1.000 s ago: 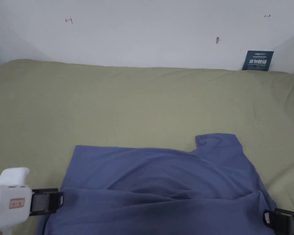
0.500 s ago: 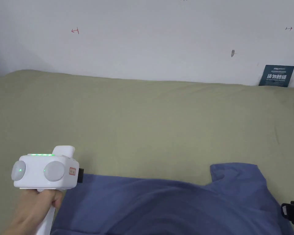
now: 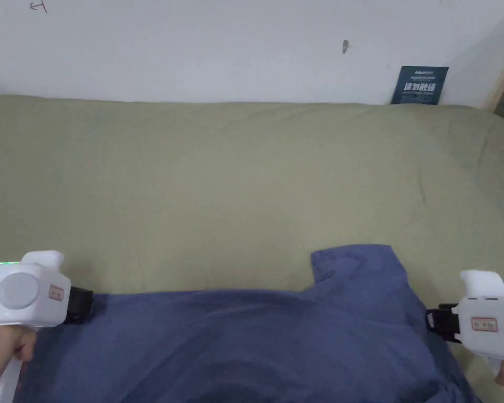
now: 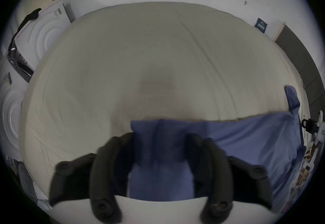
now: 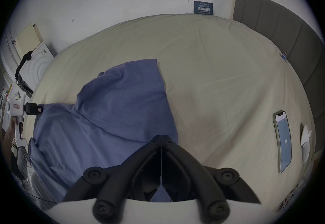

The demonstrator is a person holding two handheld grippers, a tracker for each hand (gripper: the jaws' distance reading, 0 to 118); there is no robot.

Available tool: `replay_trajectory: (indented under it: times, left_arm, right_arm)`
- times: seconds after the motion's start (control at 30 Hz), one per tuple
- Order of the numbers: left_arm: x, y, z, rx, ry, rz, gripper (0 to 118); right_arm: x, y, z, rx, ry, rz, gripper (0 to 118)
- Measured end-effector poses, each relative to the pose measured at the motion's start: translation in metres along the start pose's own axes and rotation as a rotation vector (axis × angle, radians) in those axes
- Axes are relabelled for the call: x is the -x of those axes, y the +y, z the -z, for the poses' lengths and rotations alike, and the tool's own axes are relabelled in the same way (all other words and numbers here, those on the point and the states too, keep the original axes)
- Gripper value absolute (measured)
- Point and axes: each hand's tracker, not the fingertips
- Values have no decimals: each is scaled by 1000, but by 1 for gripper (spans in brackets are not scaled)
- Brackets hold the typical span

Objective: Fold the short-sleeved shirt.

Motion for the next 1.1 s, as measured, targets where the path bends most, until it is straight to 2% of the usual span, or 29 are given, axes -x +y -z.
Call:
replay_trajectory:
  times: [0.03, 0.07, 0.1, 0.13, 0.17, 0.2, 0.27, 0.33, 0.4, 0.43, 0.47, 0.5, 0.53, 0.57, 0.6, 0.63, 0.8, 0.9, 1.1]
  left_arm:
    - [-2, -1, -4, 1, -1, 12, 29]
    - [-3, -2, -5, -2, -7, 17, 11]
    - [6, 3, -3, 0, -28, 9, 8]
    - [7, 4, -2, 22, -61, -15, 8]
    - [6, 3, -2, 21, -48, -19, 8]
    - [4, 2, -3, 18, -45, -12, 8]
    - [4, 4, -2, 16, -40, -5, 8]
    - [4, 3, -2, 17, -39, -4, 8]
    - [7, 6, 1, 15, -41, -15, 8]
    - [7, 5, 0, 13, -43, -20, 8]
    - [7, 4, -1, 10, -45, -22, 8]
    - [9, 5, -1, 9, -46, -21, 8]
    - [9, 4, -2, 6, -48, -18, 8]
    - [10, 3, -5, 0, -50, -18, 8]
    - [10, 2, -8, -4, -53, -16, 8]
    - [12, 1, -11, -10, -58, -17, 8]
    - [25, -7, -43, -36, -84, -32, 8]
    - [33, -17, -75, -83, -77, -18, 8]
    - [43, -66, -141, -182, -90, -4, 8]
  right_arm:
    - [-1, 1, 2, -2, 1, 1, 5]
    - [-1, 3, 2, -8, 5, 14, 23]
    - [-2, 6, 4, -9, 18, 32, 55]
    - [-5, 10, 9, 6, 38, 48, 93]
    - [-5, 14, 15, 46, 34, 55, 116]
    - [-4, 17, 20, 54, 28, 52, 117]
    - [-2, 21, 25, 41, 13, 30, 115]
    - [-2, 26, 37, 108, -45, 18, 114]
    - [-2, 26, 46, 175, -60, 10, 111]
    - [0, 24, 47, 171, -78, -3, 99]
    - [1, 22, 44, 141, -144, -44, 84]
    - [0, 23, 35, 116, -53, -45, 80]
    - [1, 23, 28, 119, -52, -41, 65]
    - [2, 25, 21, 108, -9, -37, 26]
    - [2, 25, 17, 97, 33, -23, 5]
    - [4, 26, 12, 87, 10, -11, 5]
    - [8, 25, -33, 21, 55, -5, 5]
    - [12, 21, -66, -23, 78, -31, 5]
    - [8, -22, -130, -103, 137, -26, 5]
